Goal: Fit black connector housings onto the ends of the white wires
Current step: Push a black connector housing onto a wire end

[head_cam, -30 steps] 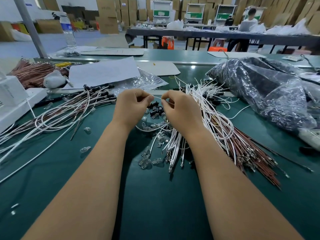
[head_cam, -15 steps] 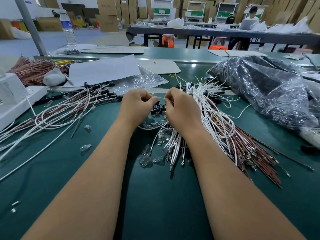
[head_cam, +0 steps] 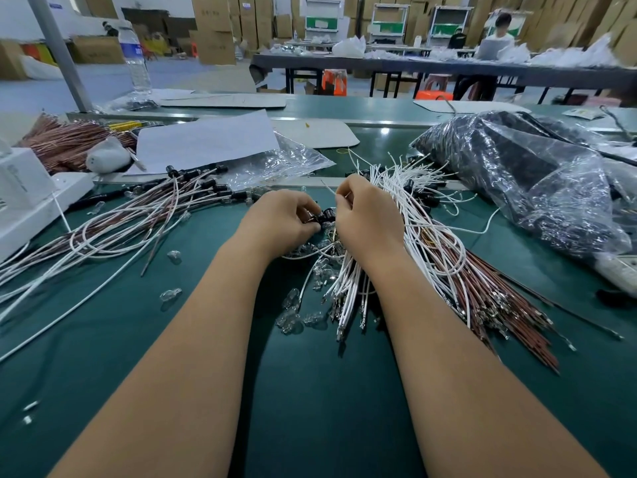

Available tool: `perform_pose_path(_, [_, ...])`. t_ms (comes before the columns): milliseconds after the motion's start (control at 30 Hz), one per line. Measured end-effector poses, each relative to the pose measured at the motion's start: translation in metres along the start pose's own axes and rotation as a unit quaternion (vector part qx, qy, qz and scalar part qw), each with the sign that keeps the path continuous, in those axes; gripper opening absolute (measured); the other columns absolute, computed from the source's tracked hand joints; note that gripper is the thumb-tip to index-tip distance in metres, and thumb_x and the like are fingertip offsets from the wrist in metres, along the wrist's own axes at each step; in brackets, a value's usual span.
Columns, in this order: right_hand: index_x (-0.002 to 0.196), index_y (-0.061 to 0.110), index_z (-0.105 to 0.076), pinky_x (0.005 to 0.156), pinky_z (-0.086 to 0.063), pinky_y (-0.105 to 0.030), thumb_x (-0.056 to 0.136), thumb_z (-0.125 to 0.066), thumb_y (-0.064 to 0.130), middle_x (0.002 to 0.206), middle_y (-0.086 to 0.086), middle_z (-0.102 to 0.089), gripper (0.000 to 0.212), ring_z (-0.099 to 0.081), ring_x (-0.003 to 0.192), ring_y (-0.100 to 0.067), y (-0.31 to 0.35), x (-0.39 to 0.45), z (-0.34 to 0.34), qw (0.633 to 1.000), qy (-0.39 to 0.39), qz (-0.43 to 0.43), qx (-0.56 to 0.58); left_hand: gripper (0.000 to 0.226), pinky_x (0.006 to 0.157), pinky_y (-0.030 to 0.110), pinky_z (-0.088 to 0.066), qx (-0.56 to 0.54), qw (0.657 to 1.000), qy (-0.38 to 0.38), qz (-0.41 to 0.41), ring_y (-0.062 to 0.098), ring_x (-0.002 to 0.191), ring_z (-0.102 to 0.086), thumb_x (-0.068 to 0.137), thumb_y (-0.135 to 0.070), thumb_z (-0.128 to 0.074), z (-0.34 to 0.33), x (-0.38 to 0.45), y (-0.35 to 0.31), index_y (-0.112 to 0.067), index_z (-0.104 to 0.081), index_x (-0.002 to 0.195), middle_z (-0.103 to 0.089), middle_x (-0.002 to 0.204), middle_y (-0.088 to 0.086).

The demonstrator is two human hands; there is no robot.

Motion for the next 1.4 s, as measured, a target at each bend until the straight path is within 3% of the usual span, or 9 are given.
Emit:
perform_pose_path(167, [0.091,0.013,-0.059,0.06,-0.035,-0.029,0.094,-0.052,0.013,0.077,0.001,-0.059,0.008,-0.054,0.072,-0.022,0.002,0.0,0.0,0.999,0.001,0.0,0.033,0.029,0.075,0.026,-0.043,0.001,0.999,-0.006,-0.043,0.018,0.086,-0.057,0.081,-0.014,-0.071,-0.002,0.0,-0.01,-0.015,-0.073,0.11,-0.064,0.091,0.003])
perform_pose_path(300, [0.088,0.013,-0.058,0.058,-0.035,-0.03,0.093,-0.052,0.012,0.076,-0.001,-0.059,0.008,-0.053,0.071,-0.023,0.002,-0.001,-0.001,0.999,0.0,-0.003,0.048,0.023,0.068,0.014,-0.043,-0.156,0.985,-0.069,-0.007,0.003,0.069,-0.058,0.076,-0.003,-0.075,0.01,-0.002,0.001,-0.013,-0.075,0.096,-0.067,0.079,-0.003])
perform_pose_path(367, [0.093,0.015,-0.06,0.058,-0.033,-0.028,0.093,-0.051,0.013,0.079,0.0,-0.059,0.009,-0.053,0.071,-0.021,0.001,-0.001,0.0,0.998,-0.003,-0.007,0.056,0.024,0.067,0.011,-0.048,-0.24,0.967,-0.086,0.02,-0.001,0.065,-0.061,0.074,0.001,-0.077,0.013,-0.003,0.009,-0.009,-0.073,0.095,-0.069,0.079,-0.001])
perform_pose_path(467, [0.099,0.019,-0.063,0.055,-0.033,-0.025,0.092,-0.053,0.016,0.083,0.004,-0.058,0.012,-0.052,0.071,-0.016,0.003,-0.002,0.004,0.998,-0.013,0.0,0.064,0.024,0.075,0.017,-0.055,-0.374,0.92,-0.104,0.051,0.008,0.07,-0.067,0.076,0.007,-0.074,0.015,-0.003,0.02,0.002,-0.069,0.099,-0.071,0.084,0.007])
perform_pose_path(600, [0.089,0.022,-0.062,0.05,-0.027,-0.02,0.088,-0.055,0.016,0.081,0.005,-0.058,0.009,-0.05,0.068,-0.014,0.006,-0.003,0.009,0.999,-0.029,0.007,0.044,0.022,0.082,0.022,-0.055,-0.48,0.865,-0.113,0.089,0.013,0.08,-0.069,0.081,0.008,-0.067,0.014,-0.003,0.032,-0.007,-0.069,0.098,-0.071,0.088,0.008])
perform_pose_path(733, [0.084,0.021,-0.061,0.05,-0.028,-0.02,0.086,-0.055,0.016,0.08,0.003,-0.057,0.007,-0.05,0.07,-0.016,0.009,-0.004,0.007,0.999,-0.018,0.02,0.019,0.022,0.076,0.02,-0.055,-0.545,0.827,-0.105,0.091,0.014,0.081,-0.07,0.082,0.009,-0.065,0.012,-0.003,0.036,-0.009,-0.069,0.095,-0.074,0.085,0.004])
perform_pose_path(1100, [0.084,0.021,-0.063,0.05,-0.029,-0.019,0.086,-0.056,0.015,0.08,0.006,-0.054,0.009,-0.049,0.069,-0.016,0.011,-0.004,0.005,0.999,-0.021,0.038,0.017,0.025,0.08,0.023,-0.057,-0.52,0.85,-0.051,0.065,0.016,0.079,-0.07,0.081,0.011,-0.066,0.003,0.001,0.025,-0.012,-0.073,0.089,-0.075,0.081,0.005])
perform_pose_path(1267, [0.083,0.021,-0.062,0.051,-0.029,-0.02,0.084,-0.056,0.015,0.078,0.006,-0.053,0.008,-0.049,0.068,-0.016,0.007,-0.002,0.007,0.999,-0.03,0.021,0.013,0.021,0.081,0.022,-0.057,-0.56,0.822,-0.073,0.078,0.015,0.079,-0.071,0.085,0.012,-0.06,0.009,-0.002,0.03,-0.005,-0.07,0.09,-0.074,0.079,0.005])
perform_pose_path(1400, [0.085,0.019,-0.063,0.051,-0.029,-0.018,0.085,-0.056,0.015,0.081,0.004,-0.056,0.008,-0.051,0.069,-0.016,0.008,-0.003,0.004,0.999,-0.018,0.026,0.005,0.024,0.083,0.024,-0.057,-0.557,0.825,-0.062,0.074,0.013,0.079,-0.07,0.085,0.013,-0.058,0.008,-0.002,0.026,-0.008,-0.07,0.09,-0.074,0.082,0.001])
Point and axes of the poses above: each hand's wrist, its own x-axis towards the middle knuckle, its own z-axis out of the back of the hand, y = z × x, the point moved 10 cm from there along x, towards the middle knuckle
